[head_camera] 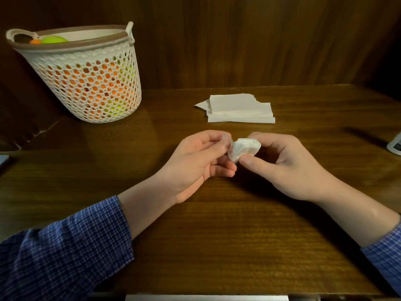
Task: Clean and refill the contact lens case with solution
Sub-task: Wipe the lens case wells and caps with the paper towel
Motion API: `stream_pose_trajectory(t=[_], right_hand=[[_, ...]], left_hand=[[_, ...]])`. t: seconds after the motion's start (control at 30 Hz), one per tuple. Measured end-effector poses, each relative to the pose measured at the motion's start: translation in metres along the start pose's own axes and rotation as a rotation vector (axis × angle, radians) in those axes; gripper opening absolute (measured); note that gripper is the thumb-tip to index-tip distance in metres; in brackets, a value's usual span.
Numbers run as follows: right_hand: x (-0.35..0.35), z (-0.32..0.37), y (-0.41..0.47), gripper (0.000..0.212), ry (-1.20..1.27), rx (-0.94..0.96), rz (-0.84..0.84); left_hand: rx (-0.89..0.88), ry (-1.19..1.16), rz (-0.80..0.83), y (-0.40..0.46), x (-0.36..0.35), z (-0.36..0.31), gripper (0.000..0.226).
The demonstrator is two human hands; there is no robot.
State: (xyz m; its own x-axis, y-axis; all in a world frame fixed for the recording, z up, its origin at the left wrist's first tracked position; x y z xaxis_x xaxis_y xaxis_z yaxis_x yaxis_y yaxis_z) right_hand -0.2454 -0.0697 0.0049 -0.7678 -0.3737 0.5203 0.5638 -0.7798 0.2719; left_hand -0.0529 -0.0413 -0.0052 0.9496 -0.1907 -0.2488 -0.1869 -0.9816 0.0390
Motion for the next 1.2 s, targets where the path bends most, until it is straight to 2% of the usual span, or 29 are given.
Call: stream_pose_trajectory(t=[0.23,0.4,0.5,0.63,0.73,0.83,0.97,1.2], right_hand=[[-0.002,0.002,-0.002,0.025,-0.009,0.053,-0.055],[0.000,-0.001,-0.001,0.020,0.116,-0.018,-0.029],[0.001,-0.003,-0.001,0.016,0.192,-0.077,-0.079],[-0.005,-0.001,-0.002,0.015,-0.030,-0.021,-0.144],[-0.004,0.000,-0.001,0.016,-0.014,-0.001,-0.092],[-0.002,-0.001,0.000,0.022,0.125,-0.068,-0.031],[-0.004,-0.001,-0.002,0.022,0.170,-0.104,0.021],[-0.011,-0.006,-0.001,0.025,0.327,-0.283,0.038]], left_hand=[[0.009,0.006,0.019,0.000,0.000,-0.001,0.029],[0.018,0.018,0.038,-0.001,0.000,-0.002,0.033],[0.022,0.030,0.042,-0.001,-0.001,-0.002,0.035],[0.022,0.032,0.042,0.000,0.000,0.000,0.032],[0.006,0.039,0.029,0.000,0.000,0.002,0.028],[-0.002,0.032,-0.001,0.000,0.000,0.003,0.026],[-0.024,0.051,-0.047,0.000,0.002,0.003,0.023],[-0.084,0.246,-0.110,0.001,0.001,0.004,0.023]])
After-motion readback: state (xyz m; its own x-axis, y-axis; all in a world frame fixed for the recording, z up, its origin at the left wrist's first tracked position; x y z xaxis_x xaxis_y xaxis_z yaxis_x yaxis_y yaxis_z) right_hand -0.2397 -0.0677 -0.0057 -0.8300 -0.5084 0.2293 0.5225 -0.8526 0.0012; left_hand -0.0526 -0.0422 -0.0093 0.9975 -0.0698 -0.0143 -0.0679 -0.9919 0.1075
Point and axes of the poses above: each hand's wrist, its own y-axis towards the middle knuckle, its own x-axis out of the back of the hand, z = x × y, the point moved 2 cm from there along y, towards the middle knuckle, and after that the axes turned 5 degrees about -x, right-handed, at the moved point
